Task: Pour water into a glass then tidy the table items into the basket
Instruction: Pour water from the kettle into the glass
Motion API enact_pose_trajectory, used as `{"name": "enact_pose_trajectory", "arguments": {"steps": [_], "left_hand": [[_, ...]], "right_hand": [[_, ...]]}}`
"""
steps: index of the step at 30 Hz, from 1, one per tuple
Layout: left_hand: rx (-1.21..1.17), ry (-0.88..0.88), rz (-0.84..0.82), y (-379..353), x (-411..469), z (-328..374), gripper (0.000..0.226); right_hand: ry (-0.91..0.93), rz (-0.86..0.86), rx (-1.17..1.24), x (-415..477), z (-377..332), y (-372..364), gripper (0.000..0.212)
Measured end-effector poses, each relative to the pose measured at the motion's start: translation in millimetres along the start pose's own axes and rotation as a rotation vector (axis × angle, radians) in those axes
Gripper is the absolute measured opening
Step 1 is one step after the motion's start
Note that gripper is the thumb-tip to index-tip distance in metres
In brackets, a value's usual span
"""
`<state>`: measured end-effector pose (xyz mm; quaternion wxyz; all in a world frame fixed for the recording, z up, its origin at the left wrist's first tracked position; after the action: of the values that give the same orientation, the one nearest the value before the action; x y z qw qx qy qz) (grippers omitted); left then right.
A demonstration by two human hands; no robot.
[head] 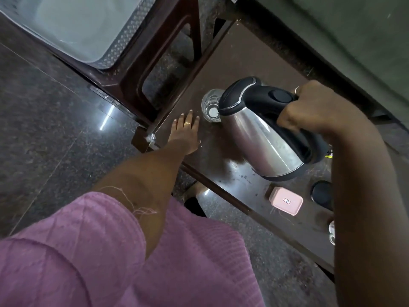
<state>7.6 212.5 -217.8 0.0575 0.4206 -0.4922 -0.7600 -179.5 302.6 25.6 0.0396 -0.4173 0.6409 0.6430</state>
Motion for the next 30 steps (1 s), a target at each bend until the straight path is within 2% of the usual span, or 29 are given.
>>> {"name": "enact_pose_trajectory", "arguments": {"steps": [11, 24, 30], "left_hand": [[0.045, 0.021, -0.098, 8.2, -1.2, -0.7, 0.09], [0.021, 0.02, -0.128, 10.6, -4.3, -3.2, 0.085], [0.005, 0.015, -0.127, 12.8, -4.9, -5.2, 0.084]], "right_hand": [[-0.063, 0.012, -0.056, -3.0, -9.2, 6.2, 0.009], [-0.059, 0.008, -0.095, 1.7, -18.5, 5.6, 0.014], [-0.067, -0.01, -0.09, 0.4, -17.9, 3.0, 0.007]]}}
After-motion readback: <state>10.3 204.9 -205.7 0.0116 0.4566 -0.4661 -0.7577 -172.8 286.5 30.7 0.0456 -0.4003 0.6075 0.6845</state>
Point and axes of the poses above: each hand's wrist, its own x-axis towards the middle knuckle, its own y-axis out of the back of the hand, z = x × y, the point moved 9 cm from there along x, towards the middle knuckle, and after that the axes turned 6 degrees about z, right-handed, at the moved point
